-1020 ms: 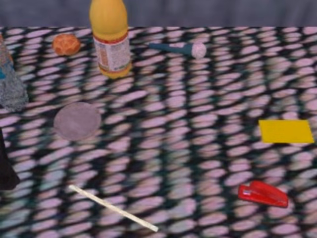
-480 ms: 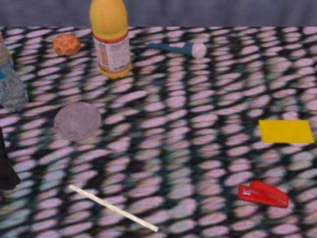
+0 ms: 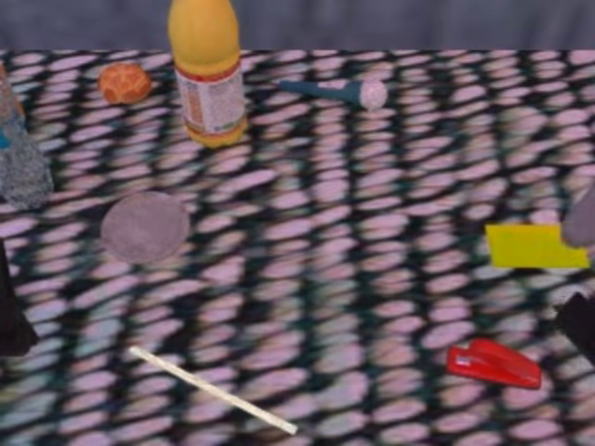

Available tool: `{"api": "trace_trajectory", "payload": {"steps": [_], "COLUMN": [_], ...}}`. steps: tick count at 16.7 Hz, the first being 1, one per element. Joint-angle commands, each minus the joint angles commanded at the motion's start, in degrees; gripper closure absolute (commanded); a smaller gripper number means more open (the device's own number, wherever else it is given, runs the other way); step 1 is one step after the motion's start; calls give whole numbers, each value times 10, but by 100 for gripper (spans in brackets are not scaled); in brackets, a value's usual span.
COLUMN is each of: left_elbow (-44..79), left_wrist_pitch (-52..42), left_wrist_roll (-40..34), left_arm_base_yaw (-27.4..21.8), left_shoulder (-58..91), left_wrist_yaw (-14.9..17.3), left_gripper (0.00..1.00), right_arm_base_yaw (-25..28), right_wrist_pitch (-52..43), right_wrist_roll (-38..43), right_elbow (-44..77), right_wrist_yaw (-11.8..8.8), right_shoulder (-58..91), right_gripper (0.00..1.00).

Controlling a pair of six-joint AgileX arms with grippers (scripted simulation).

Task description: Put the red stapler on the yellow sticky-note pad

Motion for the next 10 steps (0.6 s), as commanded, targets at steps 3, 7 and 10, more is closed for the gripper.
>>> {"api": "trace_trajectory", "payload": {"steps": [3,7,10], "left_elbow": [0,0,0], "left_wrist_pitch": [0,0,0], "left_wrist_roll": [0,0,0], "left_arm_base_yaw": [0,0,0], "left_shoulder": [0,0,0], "left_wrist_yaw": [0,0,0], "left_gripper": [0,0,0], "right_arm_base_yaw": [44,91,112], "right_wrist_pitch": [-92,-185,-226], "right_wrist_roll": [-68,-140,-172], "right_elbow": [99,207,257], "right_wrist_yaw": [-1,-1,-1], "right_shoulder": [140,286,352], "right_gripper": [0,0,0]}}
